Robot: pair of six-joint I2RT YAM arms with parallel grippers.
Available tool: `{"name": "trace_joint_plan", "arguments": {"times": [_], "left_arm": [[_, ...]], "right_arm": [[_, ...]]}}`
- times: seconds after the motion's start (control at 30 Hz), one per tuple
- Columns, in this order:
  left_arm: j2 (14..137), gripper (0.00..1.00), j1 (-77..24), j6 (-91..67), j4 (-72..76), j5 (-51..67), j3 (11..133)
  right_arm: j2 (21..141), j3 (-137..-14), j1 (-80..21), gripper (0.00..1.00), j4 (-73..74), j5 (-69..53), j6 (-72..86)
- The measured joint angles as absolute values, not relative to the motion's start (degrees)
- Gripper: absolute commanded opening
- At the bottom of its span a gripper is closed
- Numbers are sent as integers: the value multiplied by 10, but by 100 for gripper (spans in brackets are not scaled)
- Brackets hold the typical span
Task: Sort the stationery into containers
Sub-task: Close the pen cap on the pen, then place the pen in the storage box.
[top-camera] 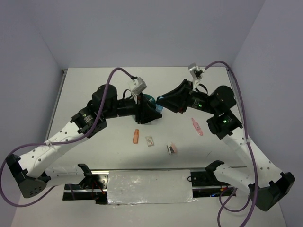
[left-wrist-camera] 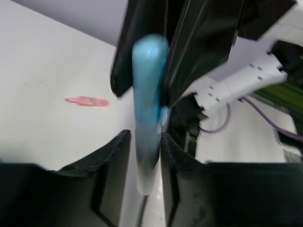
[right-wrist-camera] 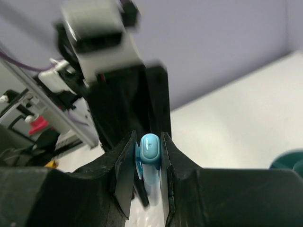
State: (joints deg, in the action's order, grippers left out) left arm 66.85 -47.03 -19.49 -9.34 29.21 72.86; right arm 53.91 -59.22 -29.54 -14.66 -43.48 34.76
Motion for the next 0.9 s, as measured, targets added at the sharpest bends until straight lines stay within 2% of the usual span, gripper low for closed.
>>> {"name": "trace_joint_plan", "arguments": {"times": [0.03, 0.13, 0.2, 0.27, 0.3, 0.5, 0.7, 0.9], "left_arm": [[662, 56, -465, -202, -76, 273, 717], [636, 70, -451, -218, -45, 211, 701], [617, 75, -448, -225, -41, 173, 700], [599, 77, -448, -226, -42, 140, 699], [590, 99, -448, -226, -44, 124, 696], [535, 99, -448, -240, -133, 13, 662], [500, 99, -448, -271, -278, -73, 662], [437, 99, -448, -305, -356, -100, 651]], "right_arm": [[548, -594, -293, 0, -133, -441, 346], [586, -609, -280, 0, -81, -461, 338], [611, -624, -266, 0, -62, -468, 333], [630, -639, -246, 0, -59, -478, 332], [639, -645, -235, 0, -61, -483, 331], [730, -695, -179, 0, -95, -489, 276], [917, -781, -145, 0, -165, -504, 253], [1074, -862, -137, 0, -149, -520, 228]]}}
